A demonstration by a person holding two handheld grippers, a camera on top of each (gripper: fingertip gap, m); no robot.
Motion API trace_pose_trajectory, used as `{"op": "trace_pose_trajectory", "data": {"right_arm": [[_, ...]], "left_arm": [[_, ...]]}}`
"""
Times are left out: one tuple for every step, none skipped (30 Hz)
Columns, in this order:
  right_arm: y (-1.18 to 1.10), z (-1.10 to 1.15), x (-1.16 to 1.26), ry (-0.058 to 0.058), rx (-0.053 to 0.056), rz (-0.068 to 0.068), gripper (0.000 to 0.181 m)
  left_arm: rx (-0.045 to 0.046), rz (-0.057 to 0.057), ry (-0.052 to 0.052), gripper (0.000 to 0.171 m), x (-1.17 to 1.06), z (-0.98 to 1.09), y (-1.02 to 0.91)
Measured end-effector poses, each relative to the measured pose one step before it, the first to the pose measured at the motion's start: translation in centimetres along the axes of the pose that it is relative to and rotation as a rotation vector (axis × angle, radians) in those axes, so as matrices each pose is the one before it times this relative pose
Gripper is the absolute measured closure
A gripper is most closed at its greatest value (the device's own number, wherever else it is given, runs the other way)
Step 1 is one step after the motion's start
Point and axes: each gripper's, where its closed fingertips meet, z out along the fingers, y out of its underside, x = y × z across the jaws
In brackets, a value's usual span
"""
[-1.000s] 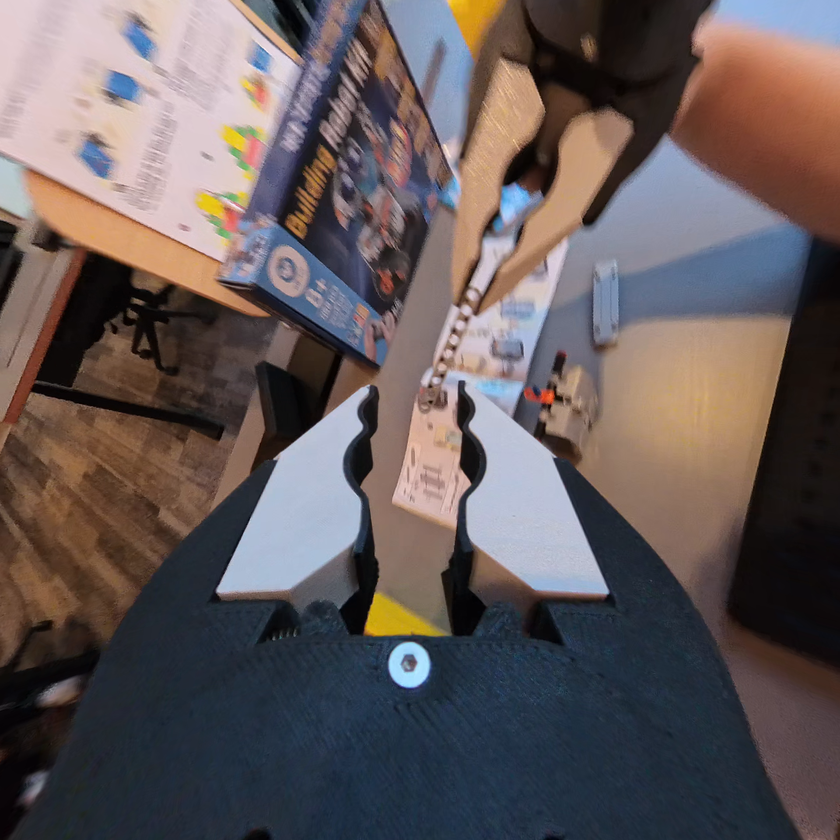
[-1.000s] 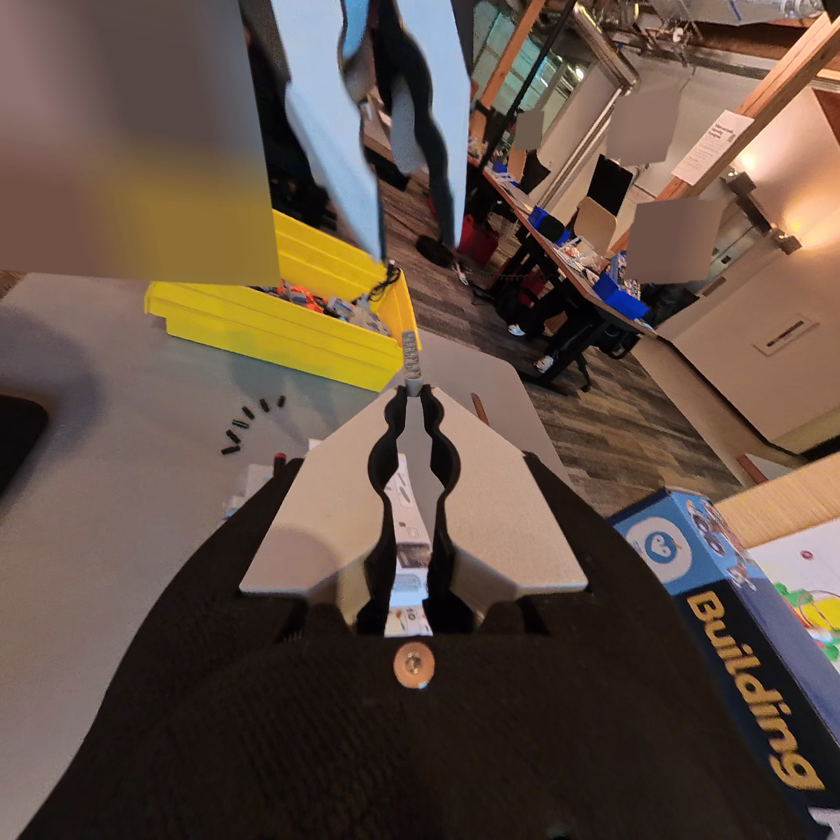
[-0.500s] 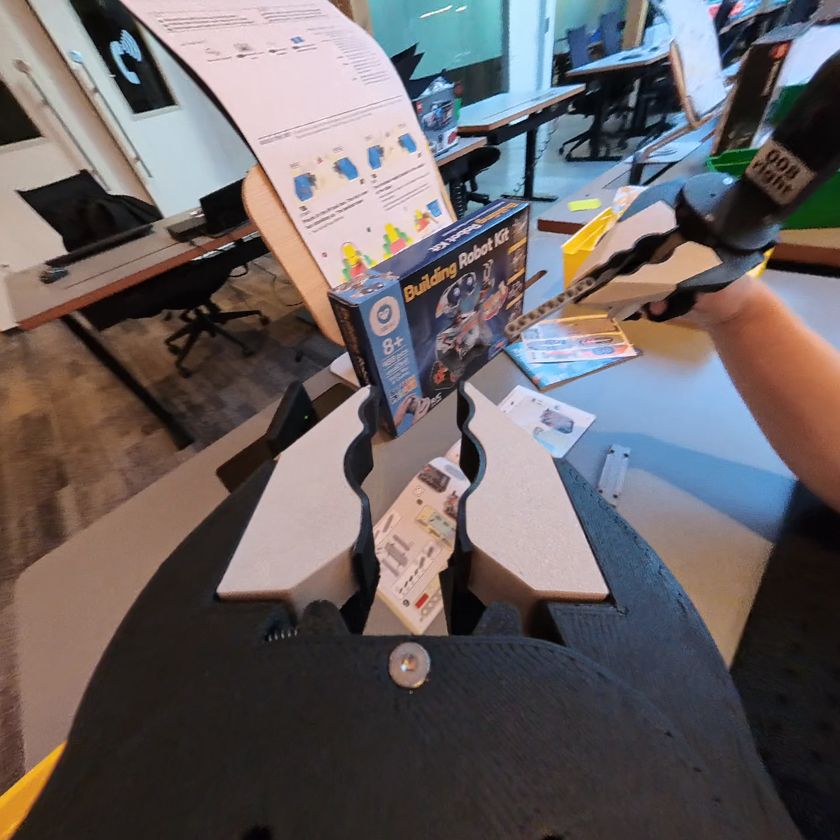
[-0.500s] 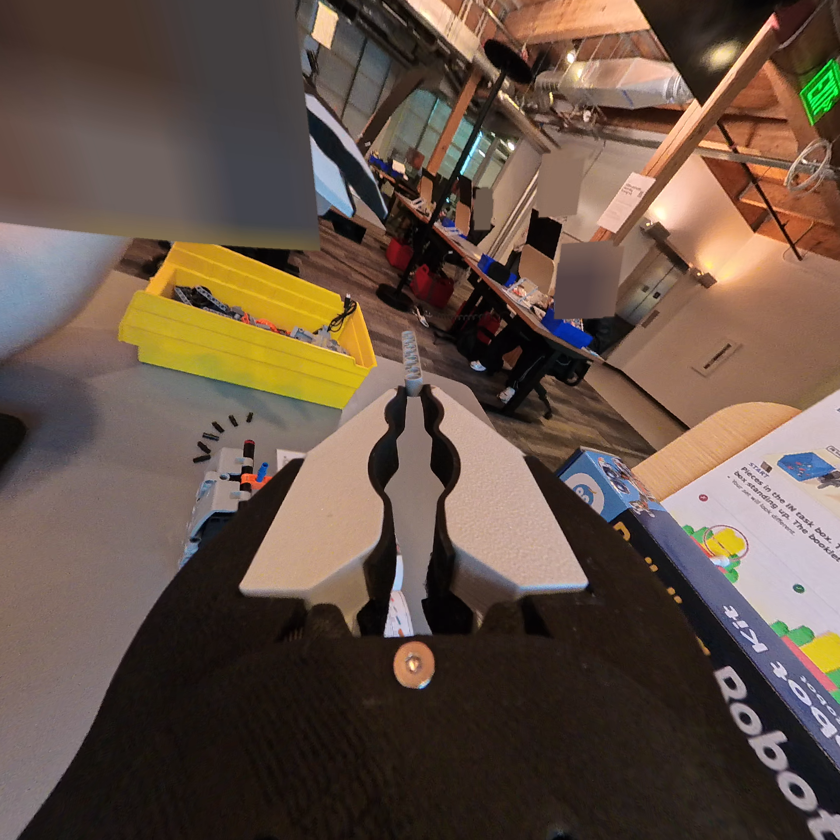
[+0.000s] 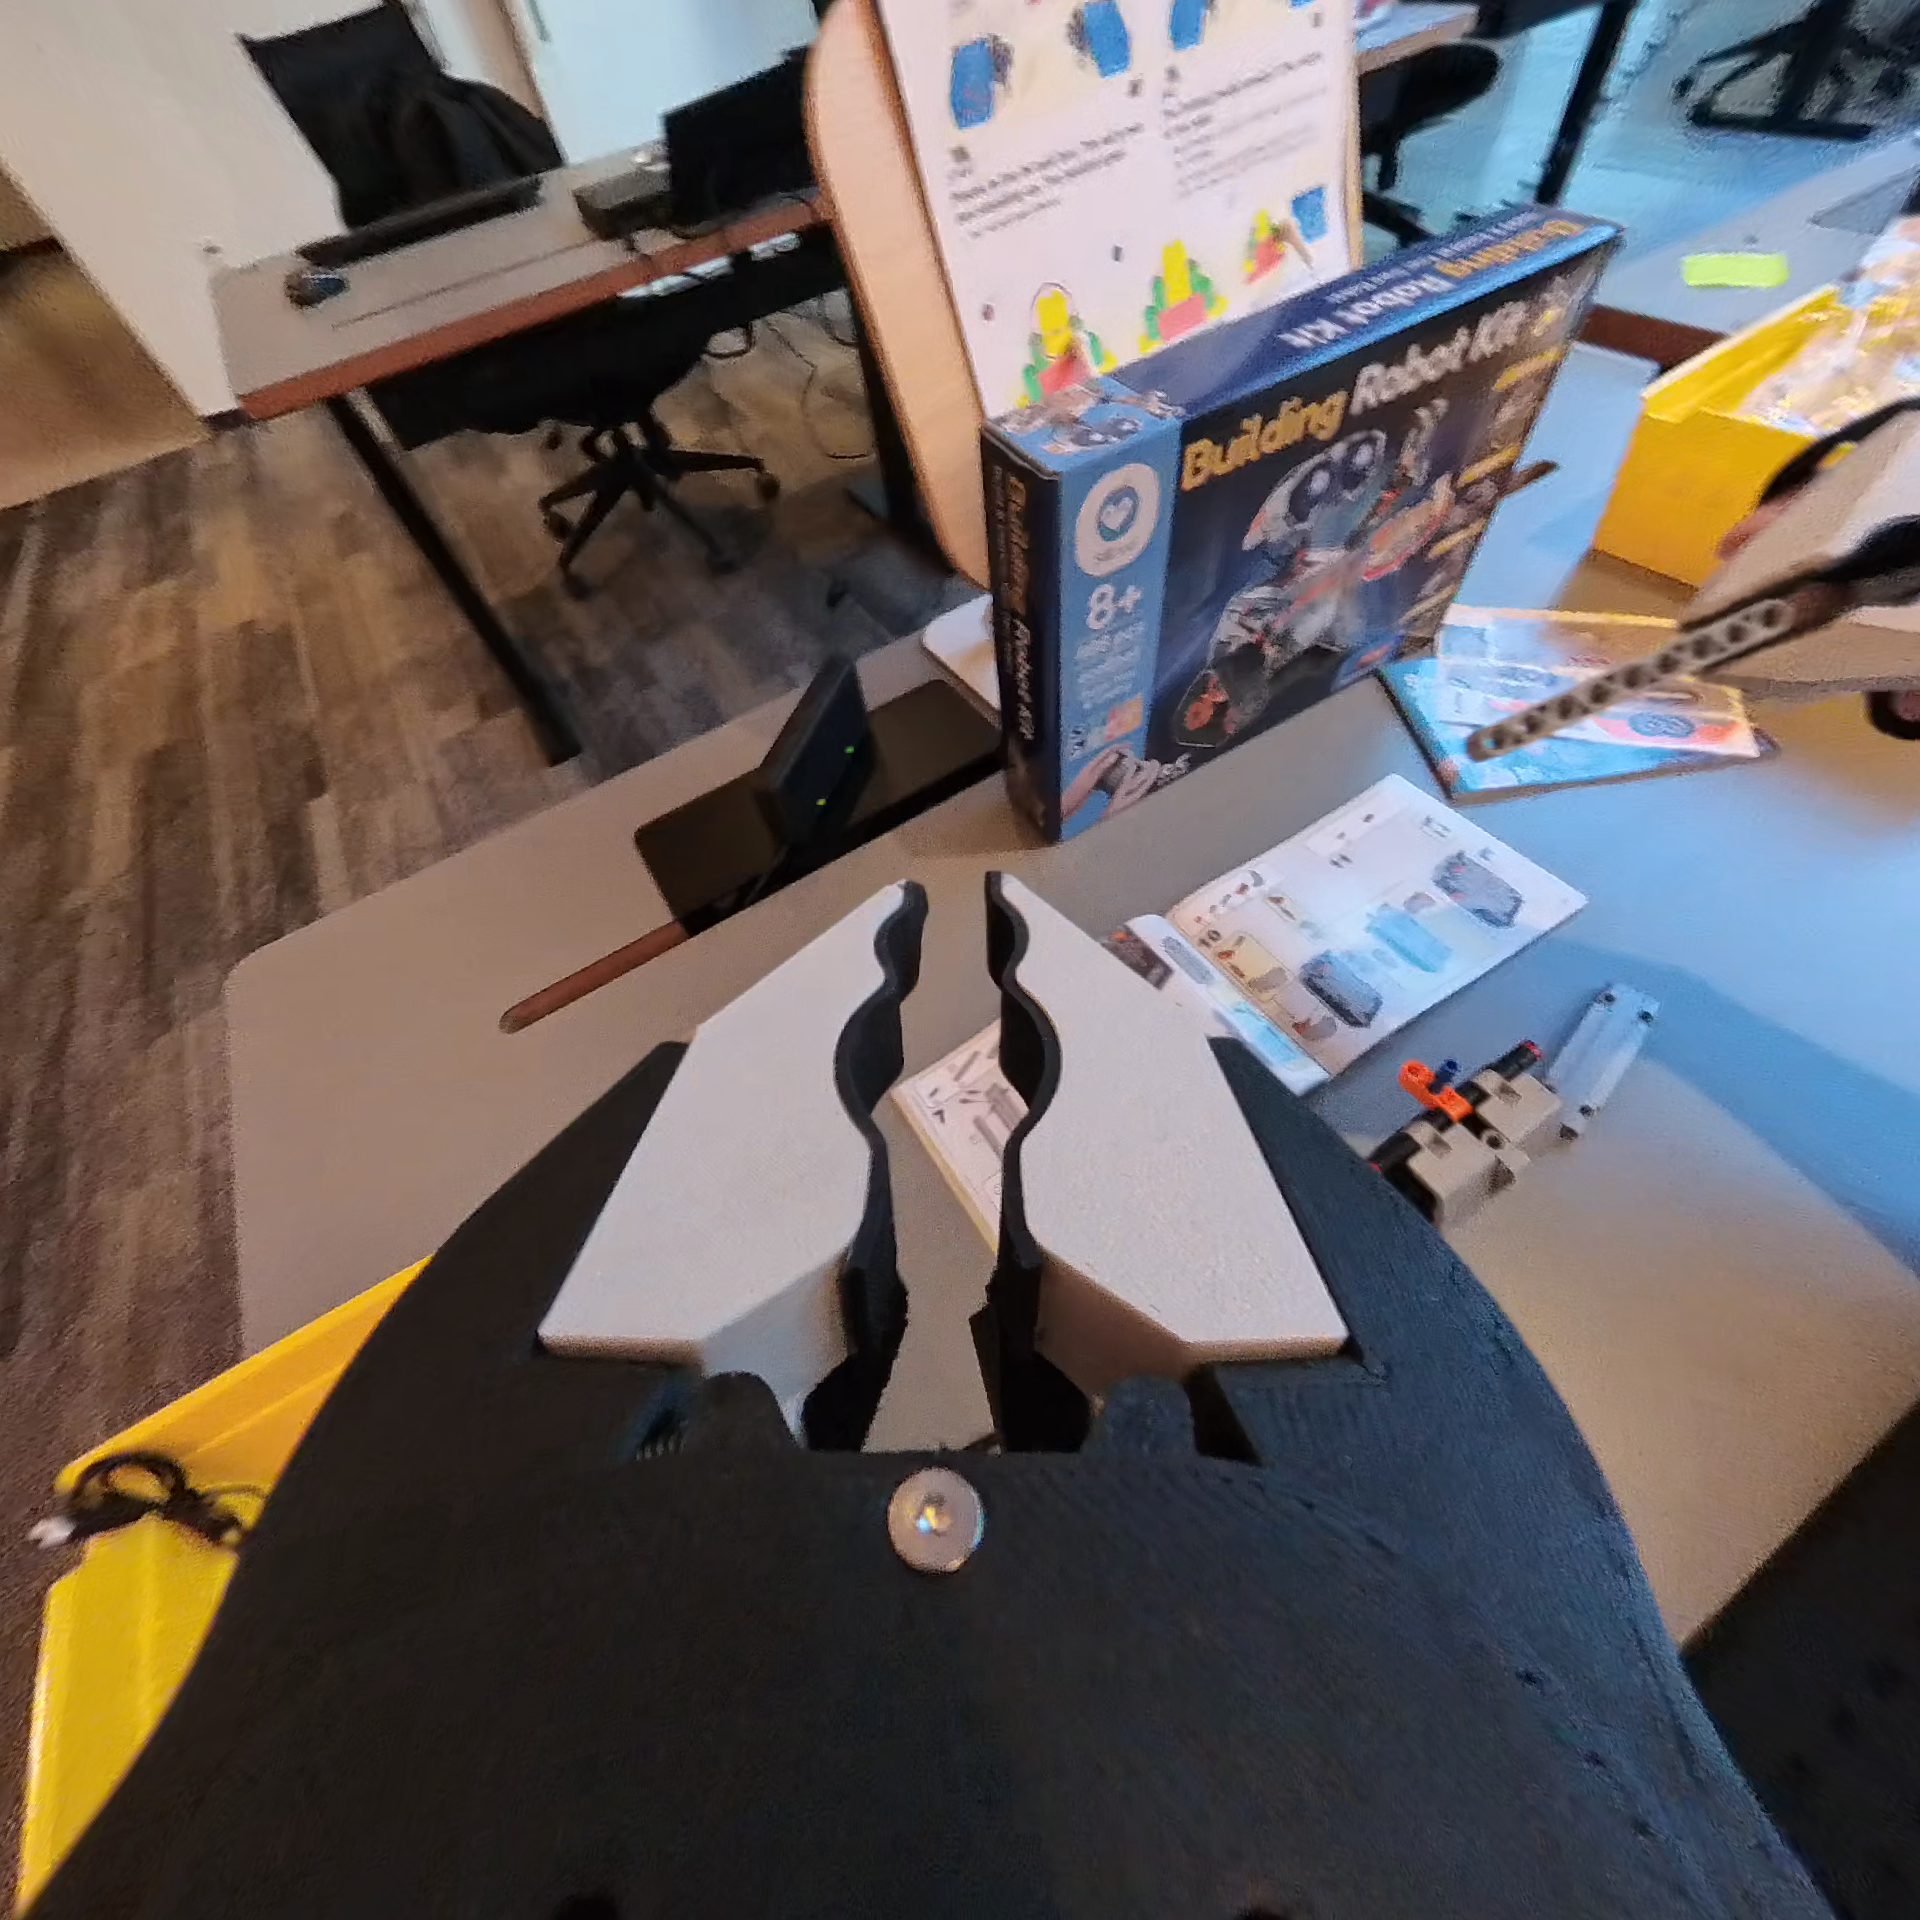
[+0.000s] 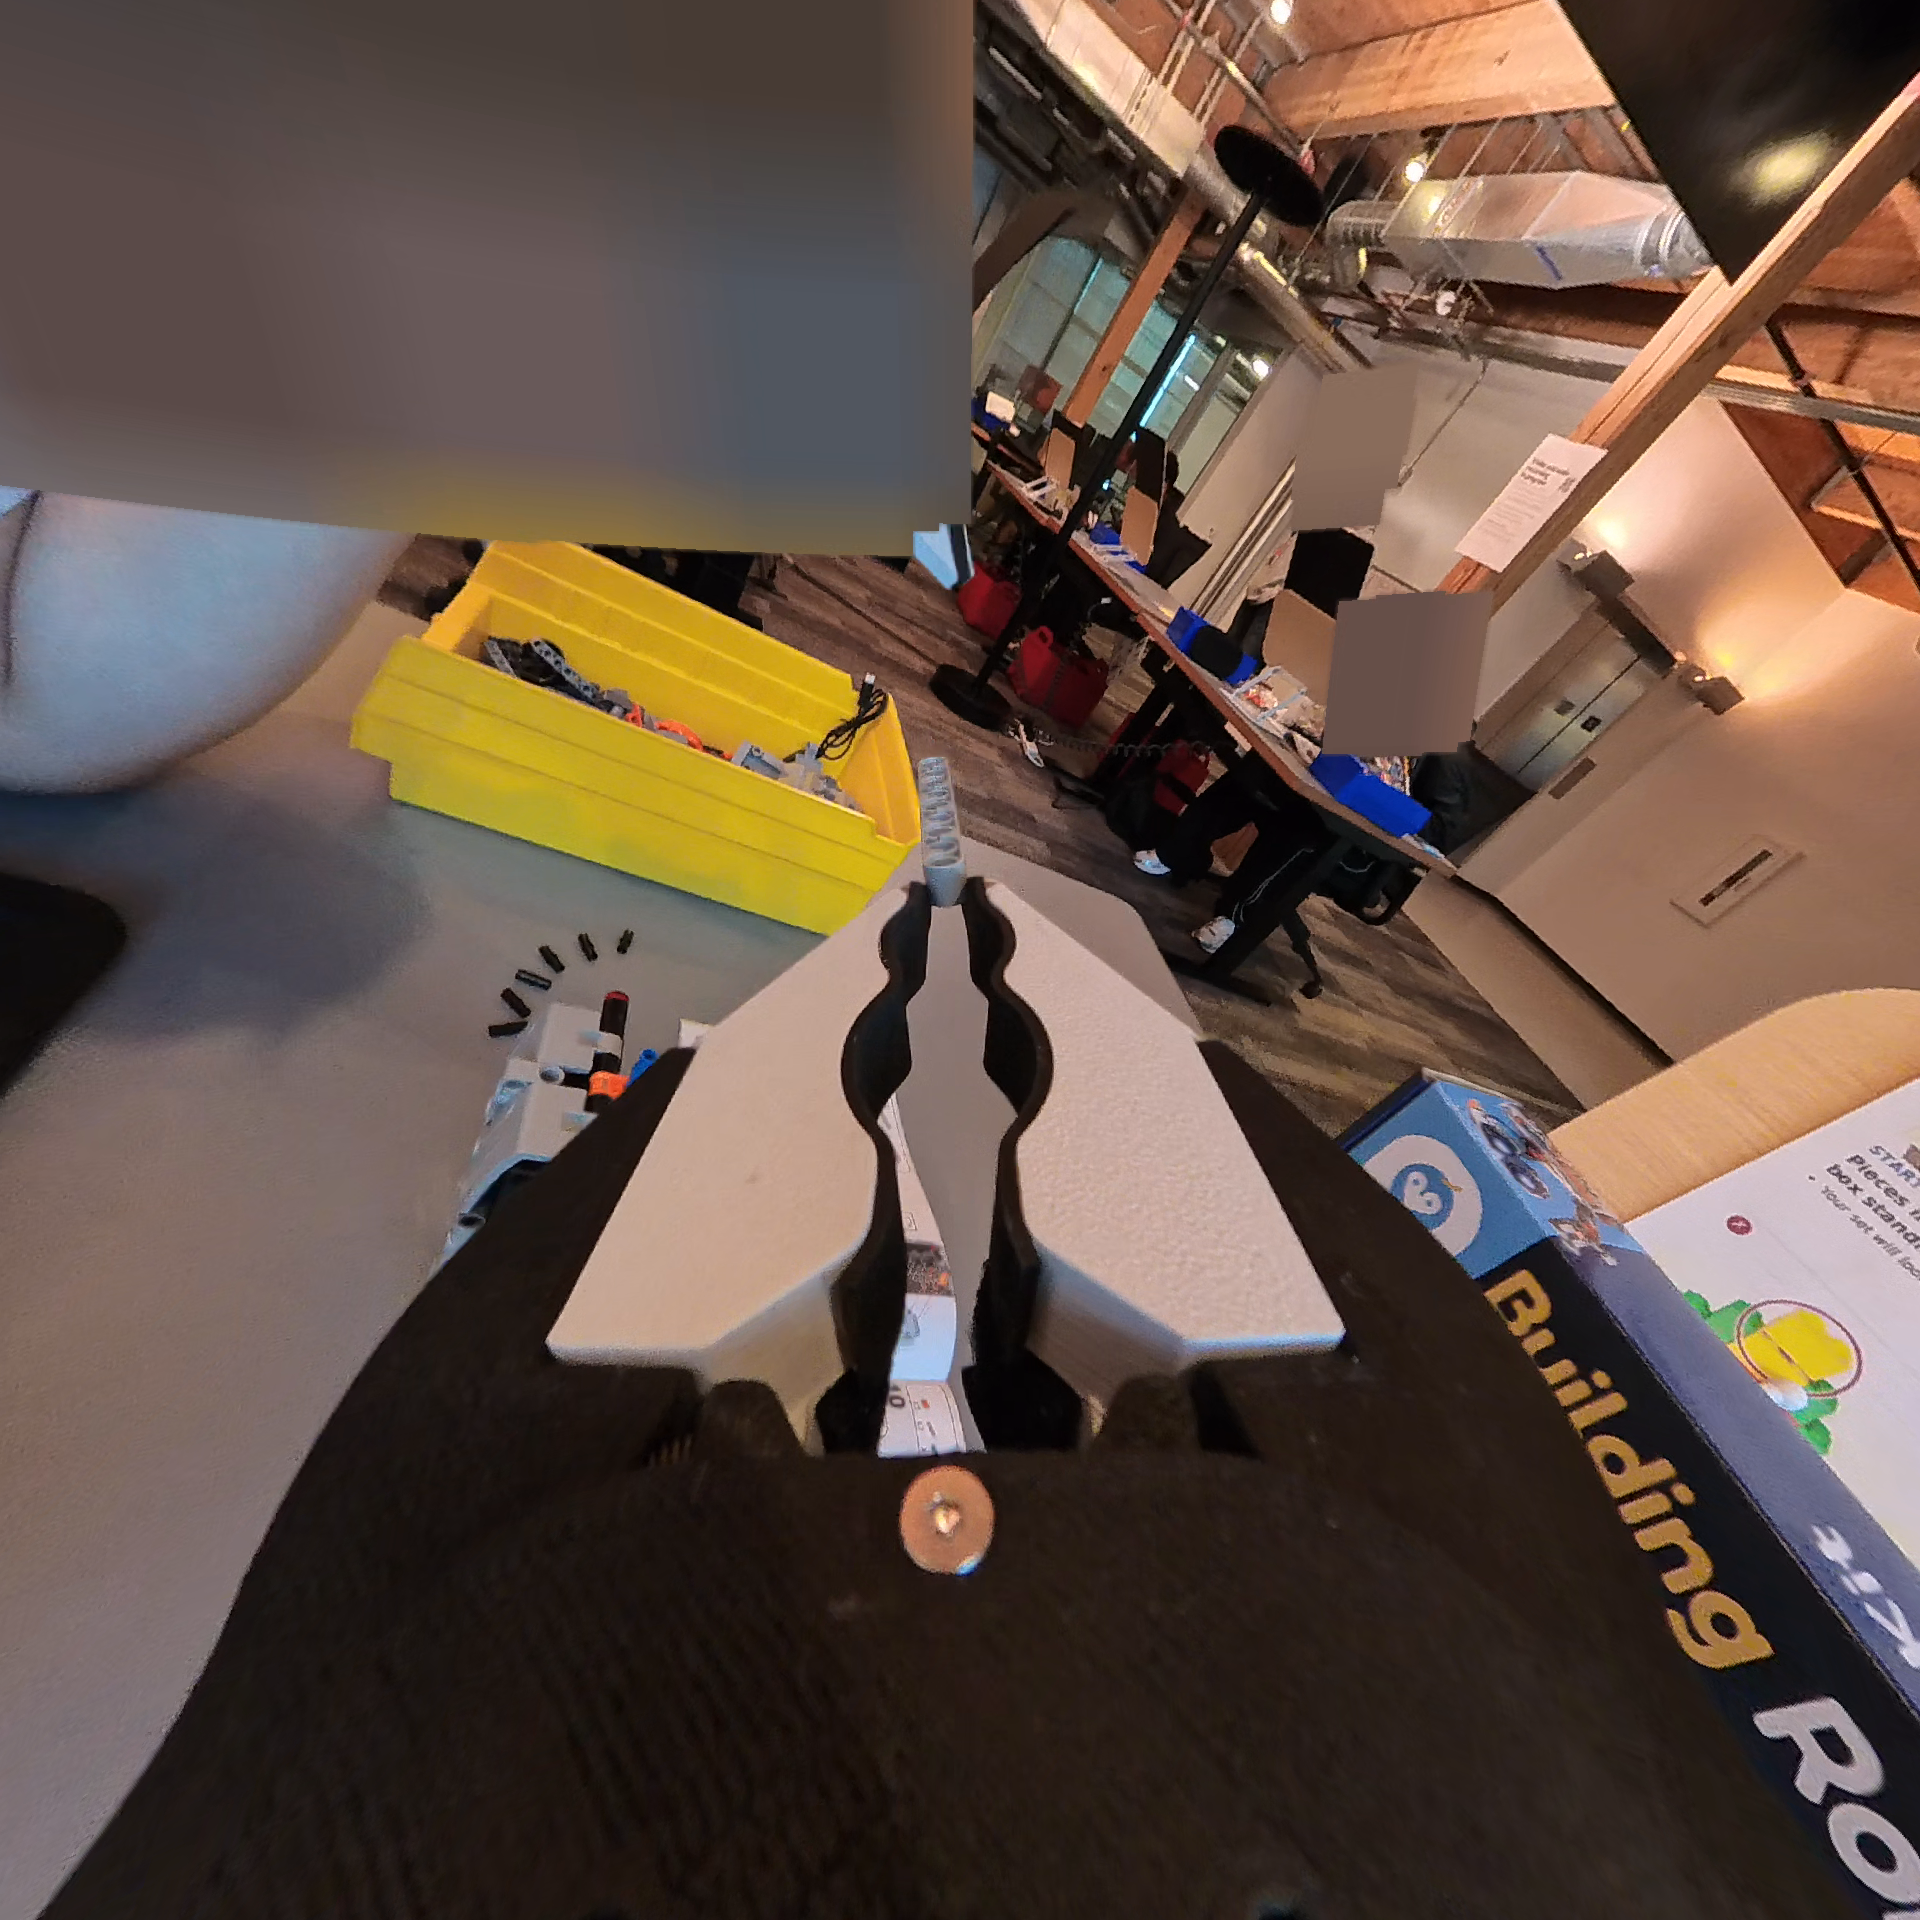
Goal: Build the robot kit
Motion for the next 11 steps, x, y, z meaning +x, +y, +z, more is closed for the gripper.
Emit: {"op": "trace_pose_trajectory", "data": {"right_arm": [[0.24,0.243,-0.142,-0.0054,-0.0114,-0.0059,0.174],[0.222,0.21,-0.147,-0.0067,-0.0099,-0.001,0.174],[0.181,0.192,-0.062,-0.0028,-0.0075,0.0013,0.174],[0.156,0.164,-0.003,0.001,-0.0054,0.0012,0.174],[0.068,0.13,0.004,0.0011,-0.0008,0.0017,0.174],[-0.039,0.123,-0.044,-0.0025,0.0026,0.0032,0.174],[-0.06,0.11,-0.05,-0.0039,0.0029,0.0023,0.174],[-0.022,0.121,-0.073,-0.0039,0.002,-0.0019,0.174],[0.043,0.131,-0.054,-0.0018,-0.0013,-0.0035,0.174],[0.088,0.118,-0.062,-0.0035,-0.0032,-0.0013,0.174],[0.108,0.105,-0.044,-0.003,-0.0043,0.0013,0.174]], "left_arm": [[0.00181,-0.0048,0.0377,0.165,0.376,0.181,0.079],[0.00964,-0.0237,0.0416,0.166,0.305,0.082,-0.083],[0.01158,-0.0301,0.0246,0.166,-0.03,0.016,-0.115],[0.00707,-0.0251,-0.0013,0.166,-0.421,-0.045,-0.045],[0.00019,-0.0126,-0.0179,0.166,-0.616,-0.107,0.032],[0.00408,-0.0019,-0.0215,0.166,-0.578,-0.189,-0.018],[0.01195,0.0005,-0.0158,0.166,-0.431,-0.238,-0.144],[0.01545,-0.0031,-0.0067,0.166,-0.256,-0.266,-0.219],[0.01934,-0.0067,-0.0009,0.166,-0.111,-0.239,-0.302],[0.02145,-0.0047,0.0029,0.166,-0.004,-0.204,-0.358],[0.0202,-0.0025,0.0045,0.167,0.08,-0.127,-0.352]]}}
